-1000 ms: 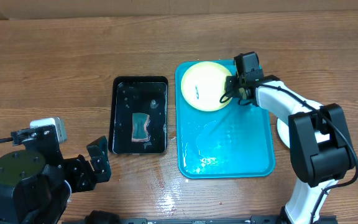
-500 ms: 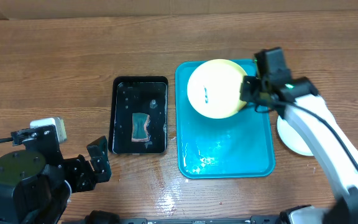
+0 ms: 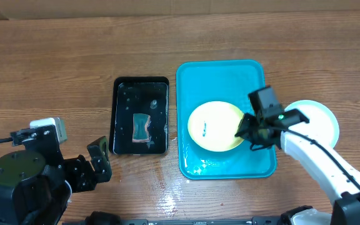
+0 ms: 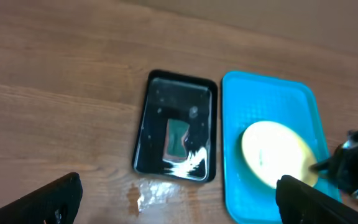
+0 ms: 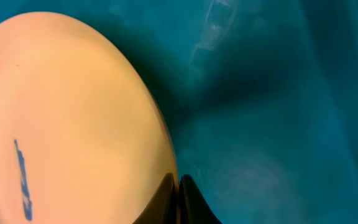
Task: Clean dirty plates on tray and stack at the side
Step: 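Grasp the yellow plate rim on the teal tray with the right gripper, slide it down, then grasp the sponge in the black tray with the left gripper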
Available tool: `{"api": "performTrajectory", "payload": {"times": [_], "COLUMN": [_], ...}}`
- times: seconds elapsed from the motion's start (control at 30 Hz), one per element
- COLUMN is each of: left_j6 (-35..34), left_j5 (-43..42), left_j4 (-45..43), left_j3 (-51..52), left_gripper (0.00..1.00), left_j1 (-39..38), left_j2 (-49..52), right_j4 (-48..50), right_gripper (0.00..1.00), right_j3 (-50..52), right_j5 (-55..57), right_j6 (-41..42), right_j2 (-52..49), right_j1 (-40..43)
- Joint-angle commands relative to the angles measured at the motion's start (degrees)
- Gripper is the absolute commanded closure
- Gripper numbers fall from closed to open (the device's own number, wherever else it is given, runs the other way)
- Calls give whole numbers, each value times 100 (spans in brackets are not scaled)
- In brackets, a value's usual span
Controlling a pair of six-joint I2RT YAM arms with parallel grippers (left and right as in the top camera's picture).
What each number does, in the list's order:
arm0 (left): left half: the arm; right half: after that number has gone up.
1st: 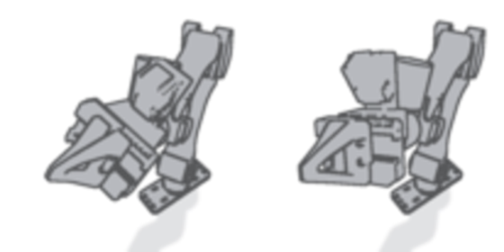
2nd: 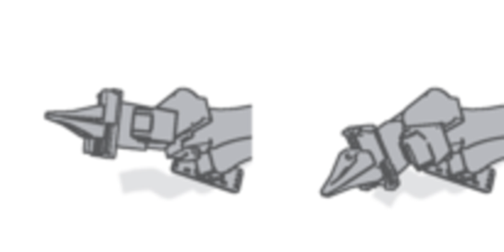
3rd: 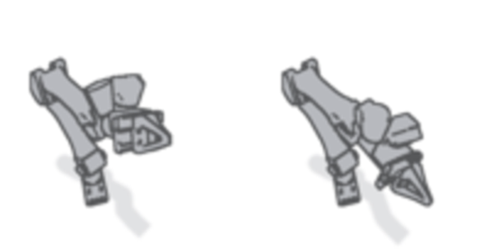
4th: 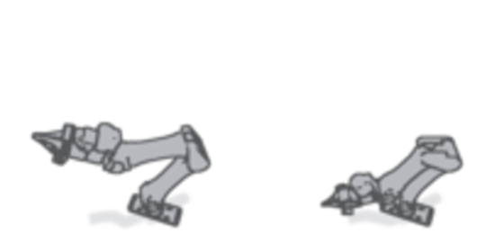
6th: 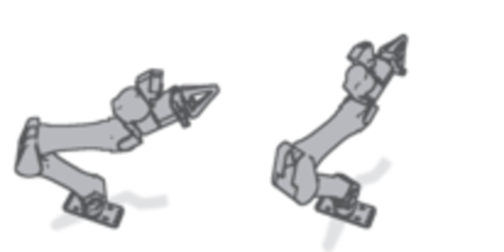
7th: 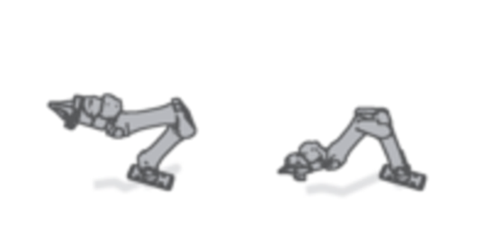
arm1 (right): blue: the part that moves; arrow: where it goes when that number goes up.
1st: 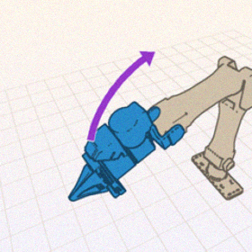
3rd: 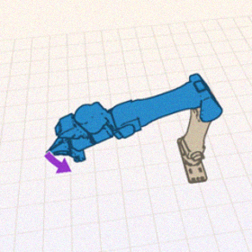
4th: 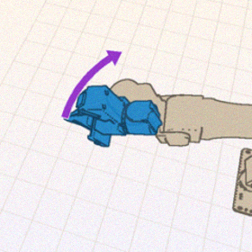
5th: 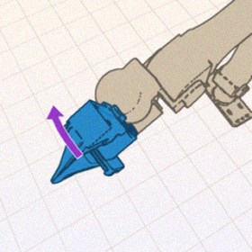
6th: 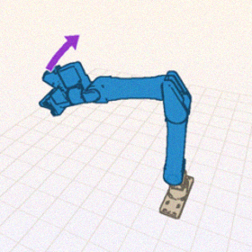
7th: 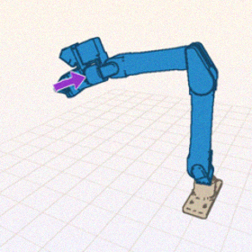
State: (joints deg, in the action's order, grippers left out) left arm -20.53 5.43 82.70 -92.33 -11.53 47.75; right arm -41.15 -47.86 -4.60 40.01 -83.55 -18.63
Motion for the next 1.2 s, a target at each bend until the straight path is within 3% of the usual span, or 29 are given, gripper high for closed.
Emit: {"api": "performTrajectory", "payload": {"times": [0.0,0.1,0.2,0.3,0.6,0.67,0.7,0.8,0.9,1.17], "left_j6": [107,81,87,208,398,275,219,212,229,258], "left_j5": [46,-37,-431,-664,-933,-935,-957,-1019,-953,-953], "left_j4": [-175,-323,-437,-367,-726,-992,-1182,-1554,-1805,-2295], "left_j3": [-33,-31,70,339,1810,2074,2194,2286,2286,2286], "left_gripper": [0,0,0,0,11,9,0,0,27,46], "left_j1": [-11,-11,-11,-11,-11,-11,-11,-11,-11,-17], "left_j2": [13,13,72,249,1276,1622,1845,2459,3226,4920], "right_j4": [400,407,385,192,-479,-634,-706,-802,-800,-828], "right_gripper": [96,93,75,65,64,64,64,64,64,64], "right_j3": [256,234,140,-17,-114,-114,-114,-114,-114,-114], "right_j5": [-437,-260,-188,-170,-63,-63,-61,-61,-61,-39], "right_j6": [494,503,-81,-776,-1335,-1333,-1333,-1333,-1333,-1333], "right_j2": [24,42,155,398,1150,1161,1154,1152,1152,1152], "right_j1": [-11,-11,-11,-11,-11,-11,-11,-11,-11,-11]}}
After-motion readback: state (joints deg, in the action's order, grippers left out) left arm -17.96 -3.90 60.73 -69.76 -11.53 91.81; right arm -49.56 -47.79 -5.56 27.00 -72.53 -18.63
